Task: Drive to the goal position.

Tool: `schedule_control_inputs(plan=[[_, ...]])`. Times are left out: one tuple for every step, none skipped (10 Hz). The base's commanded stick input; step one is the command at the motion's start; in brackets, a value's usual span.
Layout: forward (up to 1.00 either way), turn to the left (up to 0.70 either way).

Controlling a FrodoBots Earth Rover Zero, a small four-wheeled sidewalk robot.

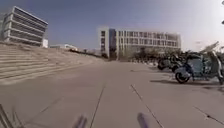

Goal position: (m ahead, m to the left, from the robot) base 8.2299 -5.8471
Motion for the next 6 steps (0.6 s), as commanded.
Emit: schedule_control_inputs(plan=[[1.0, 0.0], [1.0, 0.0], [1.0, 0.0], [1.0, 0.0], [1.0, 0.0], [1.0, -0.02]])
